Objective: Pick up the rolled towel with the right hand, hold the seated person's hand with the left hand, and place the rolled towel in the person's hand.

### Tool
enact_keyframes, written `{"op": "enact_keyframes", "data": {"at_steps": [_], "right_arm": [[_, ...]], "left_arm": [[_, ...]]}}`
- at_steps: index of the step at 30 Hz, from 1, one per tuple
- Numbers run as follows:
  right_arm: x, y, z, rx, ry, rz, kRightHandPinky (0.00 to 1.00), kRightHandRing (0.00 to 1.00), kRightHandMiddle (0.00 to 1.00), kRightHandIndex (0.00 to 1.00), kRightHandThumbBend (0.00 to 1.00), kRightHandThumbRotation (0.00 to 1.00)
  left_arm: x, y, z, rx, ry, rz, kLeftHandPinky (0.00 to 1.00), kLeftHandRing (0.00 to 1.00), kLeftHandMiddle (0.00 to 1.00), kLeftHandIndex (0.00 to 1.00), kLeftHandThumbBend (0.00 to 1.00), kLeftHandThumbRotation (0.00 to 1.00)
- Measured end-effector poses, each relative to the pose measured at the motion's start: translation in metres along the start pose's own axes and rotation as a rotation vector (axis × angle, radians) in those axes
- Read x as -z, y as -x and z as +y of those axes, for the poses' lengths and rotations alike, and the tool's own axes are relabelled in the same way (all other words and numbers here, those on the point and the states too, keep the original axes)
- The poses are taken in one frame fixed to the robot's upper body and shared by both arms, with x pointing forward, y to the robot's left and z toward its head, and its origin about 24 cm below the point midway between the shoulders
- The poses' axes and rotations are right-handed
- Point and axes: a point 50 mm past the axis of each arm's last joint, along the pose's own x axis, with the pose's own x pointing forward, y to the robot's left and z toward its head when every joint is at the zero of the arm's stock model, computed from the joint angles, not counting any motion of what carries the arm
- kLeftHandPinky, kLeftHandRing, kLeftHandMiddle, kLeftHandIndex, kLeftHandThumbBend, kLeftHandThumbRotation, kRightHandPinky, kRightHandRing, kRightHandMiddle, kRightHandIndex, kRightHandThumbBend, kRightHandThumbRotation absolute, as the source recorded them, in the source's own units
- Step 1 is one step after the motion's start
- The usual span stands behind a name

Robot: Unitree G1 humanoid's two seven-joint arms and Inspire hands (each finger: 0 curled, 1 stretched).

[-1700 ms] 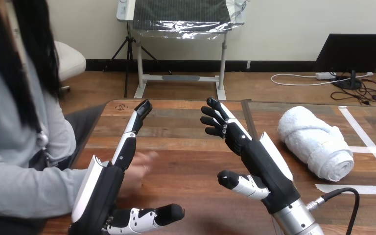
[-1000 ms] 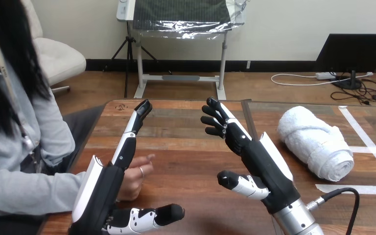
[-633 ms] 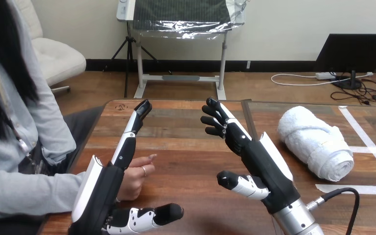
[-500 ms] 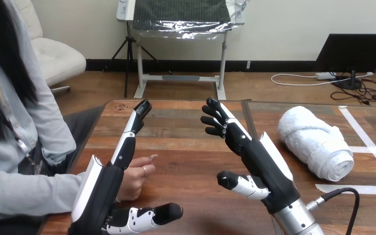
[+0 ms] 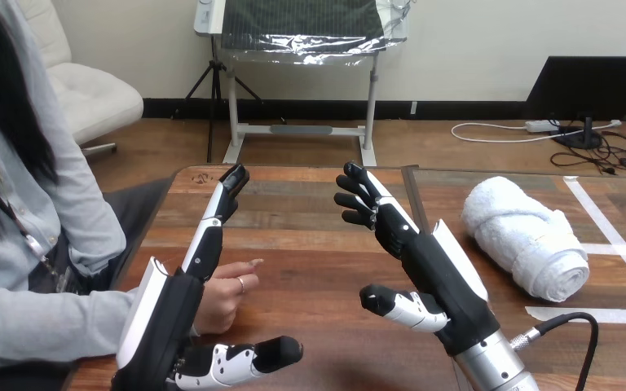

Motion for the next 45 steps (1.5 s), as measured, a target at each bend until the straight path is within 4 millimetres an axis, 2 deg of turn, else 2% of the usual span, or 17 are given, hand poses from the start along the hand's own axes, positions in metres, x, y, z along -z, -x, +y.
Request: {"op": "enact_keyframes", "data": {"at_steps": [13,21,34,45], "right_arm": [[0.000,0.000,-0.002,0.012,0.011,0.003,0.88,0.92,0.95,0.96,1.00,0.78],[0.000,-0.001,-0.010,0.056,0.044,0.007,0.87,0.92,0.94,0.95,1.00,0.75],[-0.002,-0.015,-0.042,0.165,0.149,0.037,0.87,0.92,0.94,0.94,1.00,0.69],[-0.011,-0.033,-0.074,0.282,0.236,0.044,0.94,0.97,0.96,0.95,1.00,0.62]], "left_arm": [[0.000,0.000,0.000,-0.001,-0.002,-0.001,0.91,1.00,1.00,1.00,1.00,0.68],[0.000,-0.001,0.001,-0.002,-0.002,-0.003,0.91,1.00,1.00,1.00,1.00,0.68],[0.000,-0.001,0.000,-0.001,0.000,-0.003,0.90,1.00,1.00,1.00,1.00,0.67],[0.000,-0.001,0.000,0.001,0.001,-0.004,0.91,1.00,1.00,1.00,1.00,0.68]]}}
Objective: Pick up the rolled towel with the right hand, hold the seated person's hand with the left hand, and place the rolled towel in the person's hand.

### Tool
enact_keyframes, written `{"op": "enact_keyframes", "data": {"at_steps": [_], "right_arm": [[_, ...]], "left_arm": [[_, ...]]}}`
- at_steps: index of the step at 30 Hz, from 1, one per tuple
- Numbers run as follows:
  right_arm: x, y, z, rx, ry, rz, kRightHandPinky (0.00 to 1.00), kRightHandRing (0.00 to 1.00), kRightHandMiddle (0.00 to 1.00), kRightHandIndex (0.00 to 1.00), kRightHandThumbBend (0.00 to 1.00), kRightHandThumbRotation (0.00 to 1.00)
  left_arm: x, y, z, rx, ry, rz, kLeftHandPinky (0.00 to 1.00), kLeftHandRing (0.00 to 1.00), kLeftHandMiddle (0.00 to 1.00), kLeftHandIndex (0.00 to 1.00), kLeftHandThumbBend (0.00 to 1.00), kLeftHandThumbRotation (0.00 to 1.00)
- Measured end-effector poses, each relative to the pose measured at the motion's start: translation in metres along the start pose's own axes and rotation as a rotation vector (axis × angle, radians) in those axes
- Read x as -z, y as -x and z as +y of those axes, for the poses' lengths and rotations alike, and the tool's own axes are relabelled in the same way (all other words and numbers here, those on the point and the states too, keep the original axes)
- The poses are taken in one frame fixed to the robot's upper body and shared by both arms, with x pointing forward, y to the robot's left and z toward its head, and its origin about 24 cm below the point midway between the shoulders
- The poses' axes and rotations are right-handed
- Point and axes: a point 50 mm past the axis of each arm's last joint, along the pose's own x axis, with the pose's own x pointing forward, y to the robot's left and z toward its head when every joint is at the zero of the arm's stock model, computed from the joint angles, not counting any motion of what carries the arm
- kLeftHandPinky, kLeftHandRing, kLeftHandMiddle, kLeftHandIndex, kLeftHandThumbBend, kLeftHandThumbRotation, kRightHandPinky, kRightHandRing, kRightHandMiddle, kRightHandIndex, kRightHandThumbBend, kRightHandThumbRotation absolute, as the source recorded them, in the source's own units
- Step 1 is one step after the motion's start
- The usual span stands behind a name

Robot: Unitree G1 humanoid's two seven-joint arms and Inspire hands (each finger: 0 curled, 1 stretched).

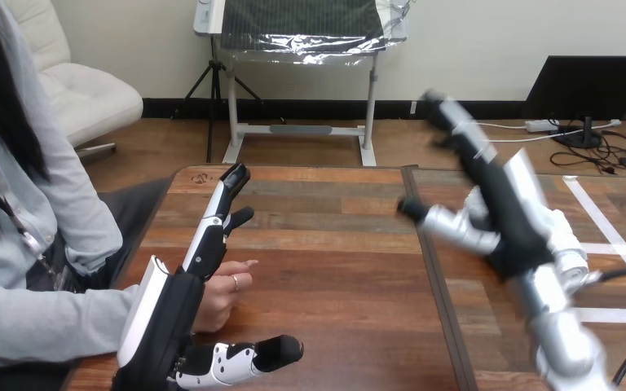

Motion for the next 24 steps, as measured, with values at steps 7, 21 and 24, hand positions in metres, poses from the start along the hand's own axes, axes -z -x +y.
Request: {"op": "enact_keyframes", "data": {"at_steps": [7,21,24], "right_arm": [[-0.001,-0.019,-0.017,0.050,0.042,0.034,0.96,0.98,0.97,0.97,1.00,0.62],[-0.008,-0.052,-0.046,0.112,0.160,0.090,0.96,0.96,0.96,0.98,1.00,0.62],[-0.009,-0.058,-0.052,0.124,0.186,0.106,0.95,0.96,0.96,0.98,1.00,0.61]], "left_arm": [[0.000,0.000,-0.001,-0.002,0.001,0.000,0.91,1.00,1.00,1.00,1.00,0.68],[0.000,0.000,-0.001,-0.005,0.003,0.000,0.90,1.00,1.00,1.00,1.00,0.69],[0.000,0.000,-0.001,-0.005,0.004,0.000,0.91,1.00,1.00,1.00,1.00,0.68]]}}
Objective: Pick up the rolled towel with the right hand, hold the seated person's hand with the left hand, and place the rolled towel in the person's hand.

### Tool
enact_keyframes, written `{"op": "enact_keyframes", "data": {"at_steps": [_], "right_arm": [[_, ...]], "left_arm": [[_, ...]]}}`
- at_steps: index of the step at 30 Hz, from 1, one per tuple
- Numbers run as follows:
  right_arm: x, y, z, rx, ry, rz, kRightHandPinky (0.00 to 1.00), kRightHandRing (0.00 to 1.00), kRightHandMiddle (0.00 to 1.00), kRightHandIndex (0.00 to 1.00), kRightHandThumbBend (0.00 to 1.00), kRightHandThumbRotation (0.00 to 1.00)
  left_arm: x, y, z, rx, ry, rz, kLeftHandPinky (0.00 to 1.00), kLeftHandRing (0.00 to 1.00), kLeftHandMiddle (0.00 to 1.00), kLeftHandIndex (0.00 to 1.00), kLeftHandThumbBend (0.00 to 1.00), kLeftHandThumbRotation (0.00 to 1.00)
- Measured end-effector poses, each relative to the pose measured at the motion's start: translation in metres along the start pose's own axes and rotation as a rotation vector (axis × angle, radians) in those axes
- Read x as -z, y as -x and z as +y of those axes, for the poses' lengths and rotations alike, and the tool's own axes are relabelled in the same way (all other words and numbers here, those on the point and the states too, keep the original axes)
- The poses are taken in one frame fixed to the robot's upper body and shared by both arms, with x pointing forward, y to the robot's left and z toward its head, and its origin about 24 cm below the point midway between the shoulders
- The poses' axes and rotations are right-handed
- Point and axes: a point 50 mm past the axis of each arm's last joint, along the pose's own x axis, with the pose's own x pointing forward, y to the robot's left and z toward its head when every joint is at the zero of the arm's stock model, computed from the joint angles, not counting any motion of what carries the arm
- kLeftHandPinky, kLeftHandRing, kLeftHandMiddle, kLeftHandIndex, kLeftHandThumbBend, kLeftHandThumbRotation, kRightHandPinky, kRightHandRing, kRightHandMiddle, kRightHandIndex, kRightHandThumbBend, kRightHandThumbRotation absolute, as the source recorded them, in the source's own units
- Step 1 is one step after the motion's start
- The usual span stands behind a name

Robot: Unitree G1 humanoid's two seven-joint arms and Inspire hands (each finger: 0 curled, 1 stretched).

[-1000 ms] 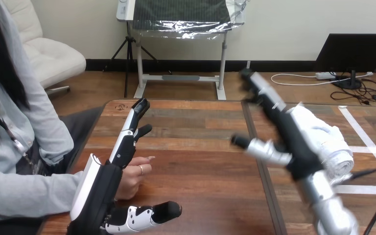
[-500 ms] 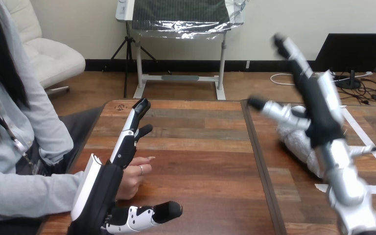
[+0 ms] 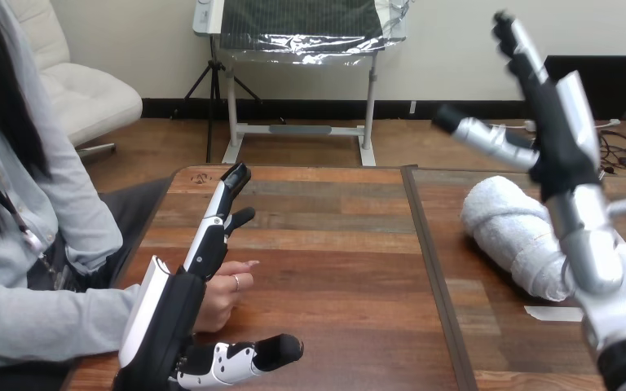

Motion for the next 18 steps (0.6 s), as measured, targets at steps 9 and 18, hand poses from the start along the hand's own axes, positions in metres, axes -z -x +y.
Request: {"op": "enact_keyframes", "data": {"at_steps": [9,18], "right_arm": [[0.000,-0.017,-0.014,0.028,0.061,0.062,0.85,0.92,0.95,0.98,1.00,0.58],[0.005,-0.030,-0.024,0.036,0.107,0.156,0.80,0.90,0.95,0.99,1.00,0.56]], "left_arm": [[0.000,0.000,0.000,0.000,0.001,0.000,0.93,1.00,1.00,1.00,1.00,0.67],[0.000,0.000,0.000,0.001,0.003,0.000,0.94,1.00,1.00,1.00,1.00,0.65]]}}
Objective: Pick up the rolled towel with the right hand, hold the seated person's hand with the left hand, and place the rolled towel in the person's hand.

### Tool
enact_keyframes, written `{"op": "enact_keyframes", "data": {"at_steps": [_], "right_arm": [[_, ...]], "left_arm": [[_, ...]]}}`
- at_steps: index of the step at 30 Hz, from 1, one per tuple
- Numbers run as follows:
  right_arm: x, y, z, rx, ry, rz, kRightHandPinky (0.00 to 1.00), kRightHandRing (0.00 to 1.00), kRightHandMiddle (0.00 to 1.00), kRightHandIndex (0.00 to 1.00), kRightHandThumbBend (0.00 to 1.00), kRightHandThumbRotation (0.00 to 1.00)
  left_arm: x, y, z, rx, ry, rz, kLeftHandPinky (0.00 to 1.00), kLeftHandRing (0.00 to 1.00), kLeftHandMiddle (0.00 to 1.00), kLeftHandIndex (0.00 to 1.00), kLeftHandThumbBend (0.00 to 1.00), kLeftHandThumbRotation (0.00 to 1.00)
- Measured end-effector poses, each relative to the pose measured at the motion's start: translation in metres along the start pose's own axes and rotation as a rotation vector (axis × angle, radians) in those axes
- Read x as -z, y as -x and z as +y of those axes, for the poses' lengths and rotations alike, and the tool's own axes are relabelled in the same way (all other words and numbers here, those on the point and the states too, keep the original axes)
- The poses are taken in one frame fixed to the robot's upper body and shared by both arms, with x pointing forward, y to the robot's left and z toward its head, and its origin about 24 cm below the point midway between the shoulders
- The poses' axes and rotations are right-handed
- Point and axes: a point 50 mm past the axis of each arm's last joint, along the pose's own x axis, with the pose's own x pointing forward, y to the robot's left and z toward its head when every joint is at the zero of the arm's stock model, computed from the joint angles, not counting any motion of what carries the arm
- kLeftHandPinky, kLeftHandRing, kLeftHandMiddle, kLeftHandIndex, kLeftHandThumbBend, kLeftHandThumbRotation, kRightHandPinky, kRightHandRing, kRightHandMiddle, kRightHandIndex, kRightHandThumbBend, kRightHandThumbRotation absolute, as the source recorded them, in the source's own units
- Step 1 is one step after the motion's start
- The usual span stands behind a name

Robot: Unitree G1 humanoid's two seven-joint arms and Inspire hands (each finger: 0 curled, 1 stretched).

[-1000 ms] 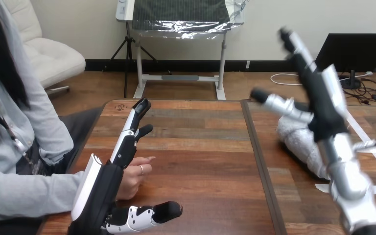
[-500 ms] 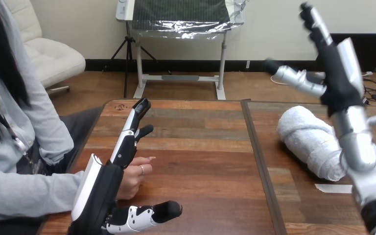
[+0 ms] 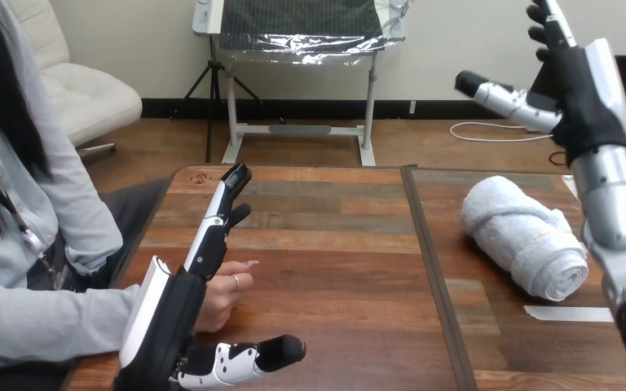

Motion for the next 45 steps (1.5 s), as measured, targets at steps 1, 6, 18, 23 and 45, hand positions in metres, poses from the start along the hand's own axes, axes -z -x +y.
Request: {"op": "enact_keyframes", "data": {"at_steps": [1,6,18,23,45], "right_arm": [[0.000,-0.001,-0.001,0.000,0.004,0.012,0.80,0.90,0.95,0.99,1.00,0.56],[0.004,-0.006,-0.004,-0.009,0.038,0.070,0.74,0.88,0.94,0.98,1.00,0.55],[0.013,-0.011,-0.007,-0.033,0.085,0.211,0.70,0.86,0.93,0.97,1.00,0.53],[0.017,-0.012,-0.008,-0.047,0.107,0.272,0.59,0.76,0.83,0.97,1.00,0.53],[0.040,-0.001,-0.003,-0.141,0.230,0.482,0.69,0.88,0.89,0.96,1.00,0.54]], "left_arm": [[0.000,0.000,0.000,0.000,0.000,0.000,0.94,1.00,1.00,1.00,1.00,0.65],[0.000,0.000,0.000,0.000,0.002,0.000,0.94,1.00,1.00,1.00,1.00,0.64],[0.000,0.000,0.000,-0.002,0.003,-0.001,0.96,1.00,1.00,1.00,1.00,0.65],[0.000,0.000,-0.001,-0.004,0.005,-0.004,0.96,1.00,1.00,1.00,1.00,0.65],[-0.003,0.001,0.000,-0.014,0.014,-0.021,0.96,1.00,1.00,1.00,1.00,0.64]]}}
